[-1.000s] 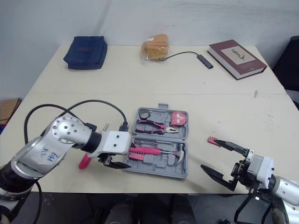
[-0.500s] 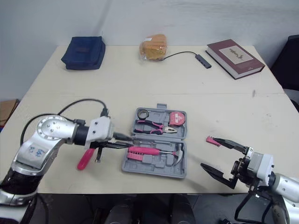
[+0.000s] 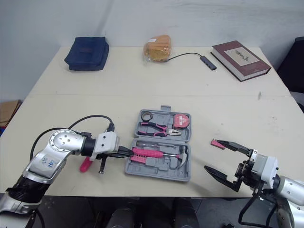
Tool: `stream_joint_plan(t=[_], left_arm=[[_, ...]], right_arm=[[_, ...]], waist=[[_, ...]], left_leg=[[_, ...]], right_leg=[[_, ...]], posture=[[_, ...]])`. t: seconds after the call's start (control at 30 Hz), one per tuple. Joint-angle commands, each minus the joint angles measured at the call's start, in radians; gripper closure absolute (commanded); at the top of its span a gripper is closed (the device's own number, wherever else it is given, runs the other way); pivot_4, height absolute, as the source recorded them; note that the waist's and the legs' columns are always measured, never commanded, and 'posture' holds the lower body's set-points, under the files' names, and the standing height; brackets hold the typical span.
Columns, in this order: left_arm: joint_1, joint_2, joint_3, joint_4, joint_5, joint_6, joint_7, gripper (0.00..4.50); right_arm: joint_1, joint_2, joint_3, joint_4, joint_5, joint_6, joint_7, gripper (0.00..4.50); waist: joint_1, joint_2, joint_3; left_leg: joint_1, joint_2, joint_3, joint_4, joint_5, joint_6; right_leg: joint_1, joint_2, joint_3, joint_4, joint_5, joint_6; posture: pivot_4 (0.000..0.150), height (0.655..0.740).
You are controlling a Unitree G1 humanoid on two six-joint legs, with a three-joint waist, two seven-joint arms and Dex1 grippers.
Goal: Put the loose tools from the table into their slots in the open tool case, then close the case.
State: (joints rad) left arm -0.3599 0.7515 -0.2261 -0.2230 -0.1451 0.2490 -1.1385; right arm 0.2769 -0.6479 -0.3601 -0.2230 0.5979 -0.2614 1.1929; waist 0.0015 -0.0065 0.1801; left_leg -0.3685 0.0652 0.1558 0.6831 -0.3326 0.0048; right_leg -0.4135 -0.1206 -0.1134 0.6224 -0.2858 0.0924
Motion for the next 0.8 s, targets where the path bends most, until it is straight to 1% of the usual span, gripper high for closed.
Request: stream_joint_plan(t=[0.03,0.13,0.3,0.47,0.53,0.7,0.77,0.8], left_arm=[[0.006,0.011,-0.039,0.002,0.035,0.006,-0.008,4.47],[0.009,0.018,-0.052,-0.004,0.039,0.015,-0.017,4.47],[0.033,0.077,-0.131,-0.003,0.116,0.002,-0.055,4.47],[0.033,0.06,-0.169,0.016,0.146,0.025,-0.019,4.47],[0.033,0.044,-0.18,0.041,0.16,0.017,0.003,4.47],[0.037,-0.009,-0.145,0.063,0.139,0.01,0.051,4.47],[0.046,-0.035,-0.092,0.082,0.101,-0.045,0.07,4.47],[0.057,-0.049,-0.05,0.086,0.057,-0.081,0.066,4.47]], right_arm=[[0.001,0.001,-0.024,-0.011,0.005,-0.009,-0.01,0.0],[0.002,0.001,-0.023,-0.012,0.005,-0.009,-0.012,0.0],[0.001,0.005,-0.024,-0.005,-0.001,-0.014,-0.019,0.0],[-0.006,0.01,-0.02,0.005,-0.006,-0.021,-0.025,0.0],[-0.012,0.012,-0.019,0.011,-0.009,-0.024,-0.026,0.0],[-0.019,0.011,-0.025,0.024,-0.01,-0.029,-0.024,0.0],[-0.017,0.006,-0.04,0.036,-0.01,-0.034,-0.022,0.0],[-0.011,0.002,-0.051,0.043,-0.01,-0.039,-0.022,0.0]], waist=[[0.0,0.0,0.0],[0.0,0.001,-0.001],[-0.004,0.002,-0.003],[-0.004,0.007,-0.006],[-0.003,0.008,-0.008],[0.009,0.014,-0.012],[0.015,0.014,-0.012],[0.016,0.014,-0.012]], left_leg=[[0.0,0.0,0.0,0.0,0.0,0.0],[0.0,0.0,0.0,0.0,0.0,0.0],[0.001,0.0,0.0,0.0,0.0,0.0],[0.006,0.001,0.003,-0.002,-0.001,-0.001],[0.01,0.001,0.004,-0.002,-0.004,0.004],[0.013,0.003,0.005,-0.002,-0.006,0.006],[0.013,0.002,0.006,-0.002,-0.007,0.007],[0.014,0.003,0.006,-0.002,-0.007,0.007]], right_leg=[[0.0,0.0,0.0,0.0,0.0,0.0],[0.0,0.0,0.0,0.0,0.0,0.0],[0.0,0.0,0.0,0.0,0.0,0.0],[0.003,0.002,0.004,0.0,-0.001,-0.001],[0.005,0.002,0.005,0.0,-0.001,-0.002],[0.007,0.001,0.006,0.0,-0.001,-0.001],[0.008,0.0,0.007,0.0,0.0,-0.001],[0.008,-0.001,0.007,0.0,0.0,0.0]], posture=[[0.15,0.74],[0.15,0.74],[0.15,0.74],[0.15,0.74],[0.15,0.74],[0.15,0.74],[0.15,0.74],[0.15,0.74]])
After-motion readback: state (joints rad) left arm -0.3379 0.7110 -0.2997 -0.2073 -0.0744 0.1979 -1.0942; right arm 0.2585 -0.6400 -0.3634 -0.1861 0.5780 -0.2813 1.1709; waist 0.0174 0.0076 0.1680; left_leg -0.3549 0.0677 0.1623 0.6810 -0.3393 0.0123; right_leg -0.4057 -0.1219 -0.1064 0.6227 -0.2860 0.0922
